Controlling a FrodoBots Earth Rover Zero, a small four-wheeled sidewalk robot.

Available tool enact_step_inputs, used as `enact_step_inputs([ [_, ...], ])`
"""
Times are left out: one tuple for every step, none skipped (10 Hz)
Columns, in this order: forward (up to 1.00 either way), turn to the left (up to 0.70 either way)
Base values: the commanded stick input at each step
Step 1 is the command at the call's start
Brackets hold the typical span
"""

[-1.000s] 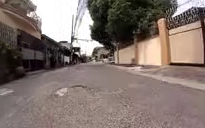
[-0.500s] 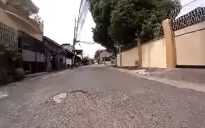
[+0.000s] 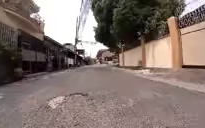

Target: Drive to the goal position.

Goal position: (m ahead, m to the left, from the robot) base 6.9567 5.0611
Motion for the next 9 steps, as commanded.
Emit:
enact_step_inputs([
  [0.50, 0.07],
  [0.50, 0.07],
  [0.50, 0.07],
  [0.50, -0.17],
  [0.50, -0.37],
  [0.50, -0.43],
  [0.50, -0.43],
  [0.50, -0.43],
  [0.50, -0.43],
])
